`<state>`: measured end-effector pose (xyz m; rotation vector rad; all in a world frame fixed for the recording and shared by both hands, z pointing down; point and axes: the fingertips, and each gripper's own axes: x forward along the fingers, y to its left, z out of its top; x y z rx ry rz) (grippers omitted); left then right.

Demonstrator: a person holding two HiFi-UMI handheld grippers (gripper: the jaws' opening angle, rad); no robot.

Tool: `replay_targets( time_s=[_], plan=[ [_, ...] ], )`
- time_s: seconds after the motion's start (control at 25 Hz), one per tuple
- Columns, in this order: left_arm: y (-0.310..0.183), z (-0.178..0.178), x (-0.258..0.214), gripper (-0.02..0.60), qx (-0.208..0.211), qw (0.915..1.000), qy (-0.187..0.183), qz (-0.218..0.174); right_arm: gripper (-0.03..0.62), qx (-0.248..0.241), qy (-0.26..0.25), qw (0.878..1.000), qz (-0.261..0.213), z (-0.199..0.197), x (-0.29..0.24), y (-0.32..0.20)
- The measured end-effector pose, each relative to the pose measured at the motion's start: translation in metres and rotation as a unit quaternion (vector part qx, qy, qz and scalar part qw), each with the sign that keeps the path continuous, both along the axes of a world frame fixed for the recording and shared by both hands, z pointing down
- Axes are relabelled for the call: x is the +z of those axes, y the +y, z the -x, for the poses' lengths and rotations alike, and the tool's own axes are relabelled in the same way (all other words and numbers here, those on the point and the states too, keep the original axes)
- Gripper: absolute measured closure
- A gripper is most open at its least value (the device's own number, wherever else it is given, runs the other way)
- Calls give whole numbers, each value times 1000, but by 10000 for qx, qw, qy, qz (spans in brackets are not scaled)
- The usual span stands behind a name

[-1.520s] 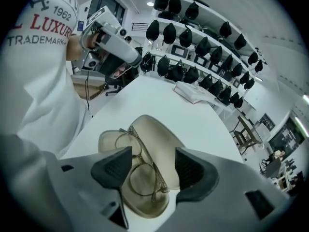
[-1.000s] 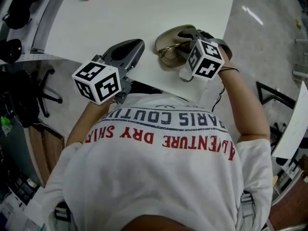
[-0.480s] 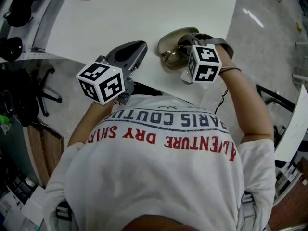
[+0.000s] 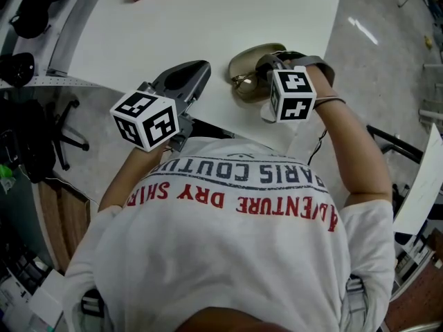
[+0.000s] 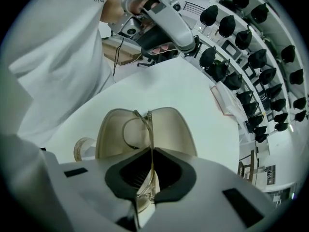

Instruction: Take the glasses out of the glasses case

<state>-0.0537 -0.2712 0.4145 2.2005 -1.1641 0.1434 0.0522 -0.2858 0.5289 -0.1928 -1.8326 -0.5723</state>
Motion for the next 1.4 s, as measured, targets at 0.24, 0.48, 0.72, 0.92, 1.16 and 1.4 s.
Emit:
replay_targets(
  time_s=[0.24, 0.48, 0.72, 0.92, 1.16, 1.4],
  plan=[
    [3, 2, -4, 546, -15, 10000, 18, -38, 560, -67, -80, 9999, -38, 5, -13, 7],
    [4, 4, -15, 546, 29, 9999, 21, -125, 562, 76, -405, 9988, -249, 12, -38, 2],
    [4, -5, -27, 546, 183, 9996, 46, -220, 562, 497, -915, 9935, -450, 9, -73, -1],
    [4, -13, -33, 546, 373, 9989, 60, -273, 562, 1269, -1759, 9745, -567, 6, -108, -6],
    [6, -23, -47, 546, 573, 9976, 65, -377, 562, 2188, -2818, 9322, -603, -7, -151, -7],
    [9, -37, -62, 546, 791, 9955, 194, -493, 562, 3245, -3969, 8586, 3, -26, -185, 3]
  ],
)
